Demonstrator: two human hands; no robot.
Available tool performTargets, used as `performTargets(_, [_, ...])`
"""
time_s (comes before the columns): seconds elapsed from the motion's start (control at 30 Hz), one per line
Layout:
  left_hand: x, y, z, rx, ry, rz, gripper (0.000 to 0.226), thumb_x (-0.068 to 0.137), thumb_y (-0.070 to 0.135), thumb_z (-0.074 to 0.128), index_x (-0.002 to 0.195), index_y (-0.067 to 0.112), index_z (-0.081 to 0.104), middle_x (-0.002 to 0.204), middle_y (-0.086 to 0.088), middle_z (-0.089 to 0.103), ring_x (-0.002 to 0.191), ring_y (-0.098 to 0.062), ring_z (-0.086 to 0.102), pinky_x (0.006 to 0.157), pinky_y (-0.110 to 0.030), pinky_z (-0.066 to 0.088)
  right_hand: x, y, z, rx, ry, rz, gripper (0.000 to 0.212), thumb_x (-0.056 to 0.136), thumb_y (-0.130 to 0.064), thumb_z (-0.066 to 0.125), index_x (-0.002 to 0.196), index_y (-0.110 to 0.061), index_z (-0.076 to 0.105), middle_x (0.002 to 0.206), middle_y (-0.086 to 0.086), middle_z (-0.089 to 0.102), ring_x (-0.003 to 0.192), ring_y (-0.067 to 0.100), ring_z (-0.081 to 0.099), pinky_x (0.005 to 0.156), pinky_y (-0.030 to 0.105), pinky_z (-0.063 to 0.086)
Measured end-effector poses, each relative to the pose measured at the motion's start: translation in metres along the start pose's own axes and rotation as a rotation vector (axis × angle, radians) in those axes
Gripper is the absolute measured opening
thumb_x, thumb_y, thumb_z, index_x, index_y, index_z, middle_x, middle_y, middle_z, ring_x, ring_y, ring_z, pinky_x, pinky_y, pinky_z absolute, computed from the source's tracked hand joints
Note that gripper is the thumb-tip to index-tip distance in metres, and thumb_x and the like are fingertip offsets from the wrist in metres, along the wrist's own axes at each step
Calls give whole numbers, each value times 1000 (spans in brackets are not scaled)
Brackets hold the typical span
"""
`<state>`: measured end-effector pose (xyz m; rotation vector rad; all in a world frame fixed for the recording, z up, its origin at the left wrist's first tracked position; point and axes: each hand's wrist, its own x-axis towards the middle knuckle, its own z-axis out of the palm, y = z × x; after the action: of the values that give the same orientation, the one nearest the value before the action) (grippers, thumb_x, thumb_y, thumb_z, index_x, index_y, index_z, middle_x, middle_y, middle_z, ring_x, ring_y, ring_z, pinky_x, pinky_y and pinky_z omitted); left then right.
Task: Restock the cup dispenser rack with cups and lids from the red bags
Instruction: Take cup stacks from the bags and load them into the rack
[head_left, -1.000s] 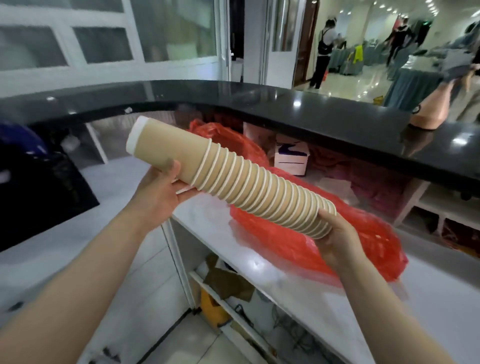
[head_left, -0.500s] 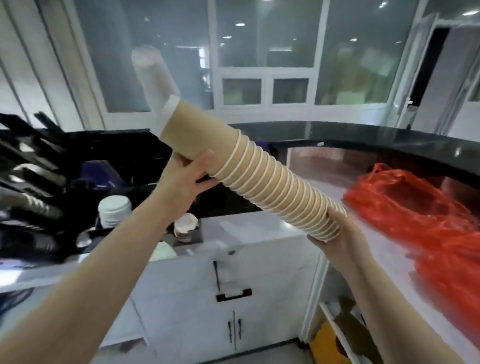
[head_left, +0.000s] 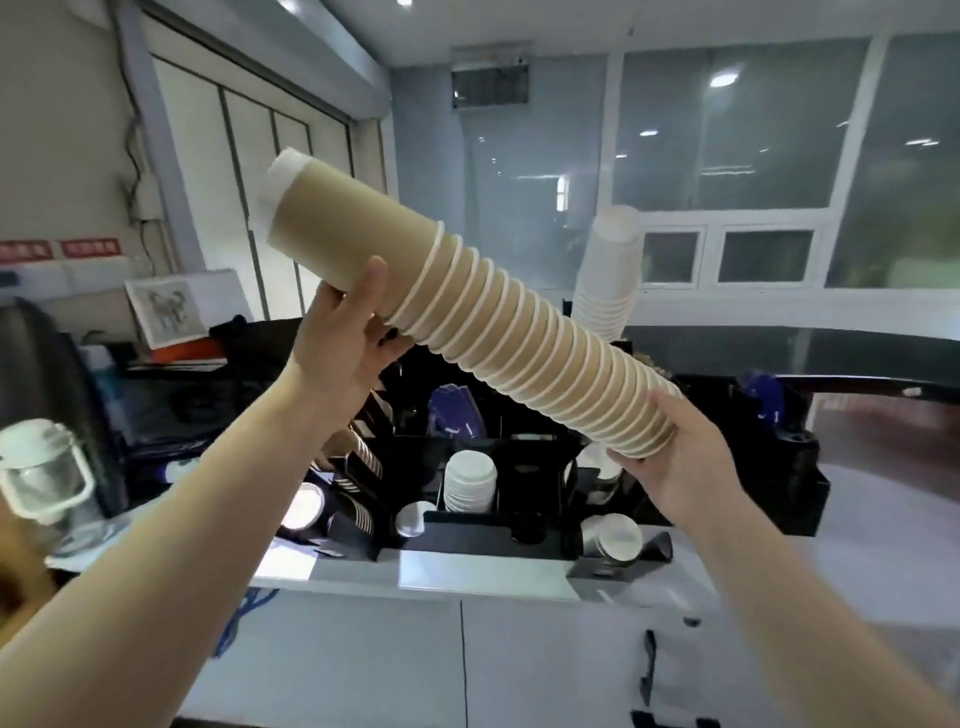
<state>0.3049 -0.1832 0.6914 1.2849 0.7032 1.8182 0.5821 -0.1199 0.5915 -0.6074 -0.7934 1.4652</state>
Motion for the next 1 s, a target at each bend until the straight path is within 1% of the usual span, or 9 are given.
performTargets(0.13, [36, 20, -27, -41, 6, 18, 74, 76, 45, 69, 140, 20, 38, 128, -4, 58, 112, -23, 63, 85, -50, 55, 43, 9, 57, 38, -48, -1, 37, 102, -24, 38, 137, -17, 47, 132, 6, 59, 119, 27, 57, 96, 48, 46])
performTargets(0.3, [80, 33, -56, -23, 62, 119, 56, 76, 34, 70, 127, 24, 49, 109, 4, 67, 99, -18, 69, 75, -47, 57, 105, 22, 117, -7, -46, -88, 35, 100, -22, 44, 135, -22, 46, 129, 4, 58, 116, 25, 57, 96, 54, 47])
performTargets(0.47, [119, 37, -84, 34, 196, 196, 53, 72, 39, 72, 120, 29, 52, 118, 4, 63, 100, -16, 68, 76, -45, 57, 163, 46, 166, -120, -31, -95, 16, 98, -23, 49, 109, -27, 61, 105, -4, 67, 95, 15, 63, 75, 39, 55])
performTargets(0.6, [139, 39, -116, 133, 259, 246, 55, 68, 44, 73, 117, 33, 52, 116, 8, 64, 102, -13, 67, 83, -47, 55, 204, 72, 191, -278, -84, -55, 17, 95, -17, 55, 89, -24, 69, 90, -8, 71, 88, 10, 64, 65, 29, 50])
performTargets(0.77, [155, 34, -158, 255, 263, 266, 69, 62, 46, 75, 124, 28, 50, 121, 5, 61, 108, -16, 63, 87, -46, 53, 244, 109, 222, -480, -149, 18, 19, 92, -11, 58, 77, -14, 70, 83, 0, 71, 82, 14, 62, 66, 26, 48])
performTargets(0.87, [169, 35, -183, 298, 250, 270, 80, 62, 46, 75, 132, 21, 46, 127, -2, 58, 113, -20, 60, 91, -49, 51, 264, 130, 247, -586, -197, 25, 18, 91, -8, 55, 82, 6, 62, 87, 10, 60, 82, 20, 55, 80, 34, 52])
performTargets(0.9, [176, 36, -190, 304, 243, 269, 83, 61, 45, 75, 134, 19, 44, 130, -4, 57, 116, -22, 58, 93, -51, 50, 269, 135, 256, -619, -199, 6, 13, 89, -8, 55, 82, 1, 61, 86, 7, 53, 82, 19, 49, 84, 37, 50])
performTargets(0.97, [191, 39, -203, 317, 239, 273, 85, 58, 46, 75, 133, 19, 44, 131, -4, 57, 119, -22, 57, 95, -51, 49, 278, 145, 272, -648, -170, -29, 10, 88, -10, 56, 86, -1, 61, 85, 22, 57, 86, 12, 44, 86, 38, 50])
performTargets(1.0, [198, 40, -208, 333, 239, 277, 84, 57, 46, 75, 131, 21, 45, 129, -2, 58, 118, -21, 57, 95, -51, 49, 284, 150, 279, -647, -146, -34, 14, 88, -10, 58, 92, 2, 63, 94, 29, 62, 118, 28, 36, 91, 41, 52])
